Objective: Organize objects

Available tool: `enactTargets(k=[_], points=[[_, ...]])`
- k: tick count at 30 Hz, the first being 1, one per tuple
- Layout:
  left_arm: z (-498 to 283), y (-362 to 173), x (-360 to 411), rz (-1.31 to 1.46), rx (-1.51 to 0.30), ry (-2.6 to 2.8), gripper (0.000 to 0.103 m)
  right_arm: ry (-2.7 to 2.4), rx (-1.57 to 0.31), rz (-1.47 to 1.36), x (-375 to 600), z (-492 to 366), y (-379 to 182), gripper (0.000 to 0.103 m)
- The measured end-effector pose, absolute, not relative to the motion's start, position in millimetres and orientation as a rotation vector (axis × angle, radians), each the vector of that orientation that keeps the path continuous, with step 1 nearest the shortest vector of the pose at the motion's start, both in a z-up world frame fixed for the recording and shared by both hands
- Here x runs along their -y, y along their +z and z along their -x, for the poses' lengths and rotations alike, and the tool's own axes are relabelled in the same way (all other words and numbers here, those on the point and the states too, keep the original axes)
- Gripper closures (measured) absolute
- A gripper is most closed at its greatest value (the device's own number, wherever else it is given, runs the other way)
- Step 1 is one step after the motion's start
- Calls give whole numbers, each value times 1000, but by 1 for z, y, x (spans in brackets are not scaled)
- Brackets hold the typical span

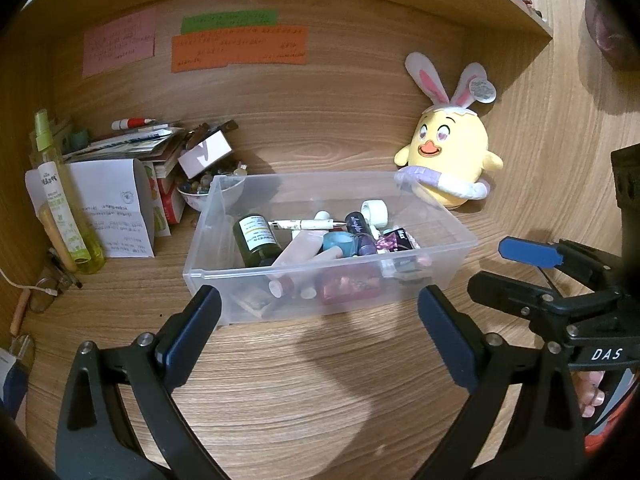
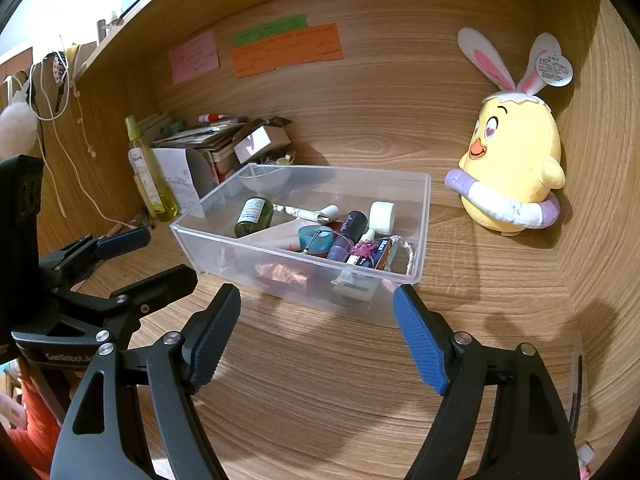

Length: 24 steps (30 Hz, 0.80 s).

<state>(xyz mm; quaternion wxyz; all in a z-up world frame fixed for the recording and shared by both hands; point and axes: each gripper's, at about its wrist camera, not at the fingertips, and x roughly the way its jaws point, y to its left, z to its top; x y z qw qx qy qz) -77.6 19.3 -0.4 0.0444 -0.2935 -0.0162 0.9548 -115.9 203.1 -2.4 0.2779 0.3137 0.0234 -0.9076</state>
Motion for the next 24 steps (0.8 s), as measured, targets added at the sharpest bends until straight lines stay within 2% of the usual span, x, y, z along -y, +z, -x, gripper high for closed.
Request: enactTargets(k=[24], points=[[77,-2,-24,892,56,2884,2,-2446,-45,-853,-209,117,-3,23]])
